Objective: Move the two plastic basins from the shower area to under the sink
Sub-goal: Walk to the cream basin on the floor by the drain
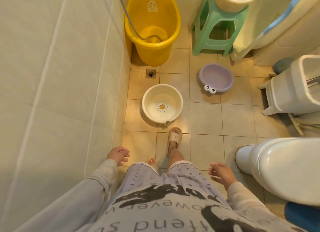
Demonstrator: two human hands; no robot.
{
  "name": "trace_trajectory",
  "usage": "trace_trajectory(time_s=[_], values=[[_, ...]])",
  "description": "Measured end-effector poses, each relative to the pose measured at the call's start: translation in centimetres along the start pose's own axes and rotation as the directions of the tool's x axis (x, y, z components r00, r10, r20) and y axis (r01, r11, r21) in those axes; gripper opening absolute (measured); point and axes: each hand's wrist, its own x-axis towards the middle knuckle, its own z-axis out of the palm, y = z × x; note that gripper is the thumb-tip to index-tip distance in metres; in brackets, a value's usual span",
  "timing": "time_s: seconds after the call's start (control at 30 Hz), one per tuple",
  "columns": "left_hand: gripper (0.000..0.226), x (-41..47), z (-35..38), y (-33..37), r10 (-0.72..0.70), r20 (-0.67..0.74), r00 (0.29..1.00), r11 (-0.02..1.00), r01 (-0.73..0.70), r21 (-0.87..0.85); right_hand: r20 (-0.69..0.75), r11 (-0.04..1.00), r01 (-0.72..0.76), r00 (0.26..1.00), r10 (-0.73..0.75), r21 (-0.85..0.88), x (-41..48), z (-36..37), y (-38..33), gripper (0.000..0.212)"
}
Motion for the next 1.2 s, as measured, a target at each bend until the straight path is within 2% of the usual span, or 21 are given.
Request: trace_trajectory(time_s=[0.23, 0.4, 0.57, 0.7, 0.83, 0.97, 1.1, 1.2], values=[[0.024, 0.7, 2.2, 0.0, -0.217, -0.026, 0.976, 0.974, 0.214, -0.079, 0.112, 0.984, 0.106, 0.990, -0.090, -0.146, 3.3, 0.1, -10.4, 0.014], [0.012, 1.5, 3.0, 2.9, -0.268, -0.063, 0.961, 0.954, 0.255, -0.159, 0.156, 0.976, 0.118, 0.984, -0.090, -0.184, 4.7, -0.3, -14.4, 0.015], [0.017, 3.2, 3.6, 7.1, -0.234, -0.028, 0.972, 0.961, 0.227, -0.160, 0.178, 0.965, 0.102, 0.982, -0.059, -0.242, 5.9, 0.2, -16.4, 0.014], [0.012, 5.3, 3.7, 10.5, -0.178, -0.004, 0.984, 0.984, 0.178, -0.034, 0.161, 0.955, 0.098, 0.986, -0.054, -0.279, 7.5, 0.9, -17.9, 0.016], [0.019, 8.5, 3.5, 13.8, -0.136, 0.019, 0.991, 0.989, 0.135, 0.055, 0.149, 0.953, 0.104, 0.987, -0.063, -0.286, 10.0, 1.5, -19.3, 0.016], [0.024, 13.9, 4.0, 15.6, -0.120, 0.040, 0.992, 0.990, 0.116, 0.081, 0.144, 0.946, 0.091, 0.988, -0.047, -0.313, 14.1, 3.2, -20.3, 0.015], [0.009, 21.6, 5.8, 16.0, -0.123, 0.042, 0.992, 0.987, 0.118, 0.110, 0.146, 0.946, 0.051, 0.989, -0.004, -0.319, 20.8, 6.4, -20.2, 0.014], [0.007, 29.5, 7.7, 14.9, -0.122, 0.057, 0.991, 0.984, 0.113, 0.134, 0.132, 0.952, 0.018, 0.991, 0.024, -0.305, 28.4, 9.6, -19.1, 0.012]])
